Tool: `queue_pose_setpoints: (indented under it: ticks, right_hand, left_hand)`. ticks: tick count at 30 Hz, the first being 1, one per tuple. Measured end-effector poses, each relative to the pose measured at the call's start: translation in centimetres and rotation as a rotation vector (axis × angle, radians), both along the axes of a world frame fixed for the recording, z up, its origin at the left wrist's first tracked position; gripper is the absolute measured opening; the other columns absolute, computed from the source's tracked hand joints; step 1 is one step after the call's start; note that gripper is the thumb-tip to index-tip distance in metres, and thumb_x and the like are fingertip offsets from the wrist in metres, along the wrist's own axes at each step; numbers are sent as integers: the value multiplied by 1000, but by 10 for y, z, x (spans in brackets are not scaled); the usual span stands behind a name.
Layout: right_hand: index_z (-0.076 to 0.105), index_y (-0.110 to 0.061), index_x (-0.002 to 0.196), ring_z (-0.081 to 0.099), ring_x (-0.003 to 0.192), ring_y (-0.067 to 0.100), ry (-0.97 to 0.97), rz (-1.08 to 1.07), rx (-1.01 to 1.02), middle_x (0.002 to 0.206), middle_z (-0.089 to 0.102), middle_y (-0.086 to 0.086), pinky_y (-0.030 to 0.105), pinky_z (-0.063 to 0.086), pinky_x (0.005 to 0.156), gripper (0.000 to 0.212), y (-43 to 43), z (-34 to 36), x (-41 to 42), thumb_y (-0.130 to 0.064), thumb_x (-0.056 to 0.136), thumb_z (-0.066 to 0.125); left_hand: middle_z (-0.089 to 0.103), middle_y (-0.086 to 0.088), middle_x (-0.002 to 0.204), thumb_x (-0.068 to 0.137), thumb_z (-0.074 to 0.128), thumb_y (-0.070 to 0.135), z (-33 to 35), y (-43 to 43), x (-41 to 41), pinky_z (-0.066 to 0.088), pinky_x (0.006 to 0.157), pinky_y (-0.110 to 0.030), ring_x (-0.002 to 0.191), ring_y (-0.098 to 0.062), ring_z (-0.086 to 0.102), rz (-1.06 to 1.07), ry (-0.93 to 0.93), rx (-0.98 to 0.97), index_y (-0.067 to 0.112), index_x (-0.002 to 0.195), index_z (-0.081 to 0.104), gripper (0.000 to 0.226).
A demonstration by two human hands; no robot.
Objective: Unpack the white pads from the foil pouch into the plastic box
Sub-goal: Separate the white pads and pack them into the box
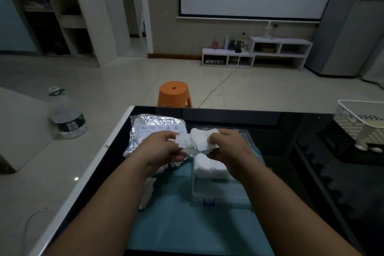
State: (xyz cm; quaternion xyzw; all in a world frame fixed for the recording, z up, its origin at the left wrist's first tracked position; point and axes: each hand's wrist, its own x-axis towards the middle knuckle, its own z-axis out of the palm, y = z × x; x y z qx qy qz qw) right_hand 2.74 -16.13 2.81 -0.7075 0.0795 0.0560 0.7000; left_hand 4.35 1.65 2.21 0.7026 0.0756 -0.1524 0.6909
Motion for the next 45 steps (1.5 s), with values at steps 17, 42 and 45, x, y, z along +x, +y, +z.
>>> queue_pose_setpoints:
  ticks: [17,42,45]
  right_hand:
    - [64,-13,103,67,94,30,-85,16,-66,105,66,13,43,58,80,23,-10,-2,0,1,86,58]
    - [73,-22,102,62,84,5,-326,-138,-574,89,66,-12,30,54,80,15,-10,-15,5,-24,87,69]
    - [70,-21,96,65,84,9,-292,-129,-413,89,69,-7,31,57,76,8,-11,-12,4,-20,88,68]
  left_hand:
    - [69,-22,99,89,53,-11,-3,-6,0,61,69,-33,81,-33,72,33,-61,39,2,105,65,23]
    - [68,-22,98,96,49,-1,-3,-17,-1,60,56,-32,74,-31,71,47,4,-130,2,100,67,19]
    - [68,-21,96,96,49,-1,-5,-16,1,58,53,-29,72,-29,71,82,-6,-113,2,104,66,19]
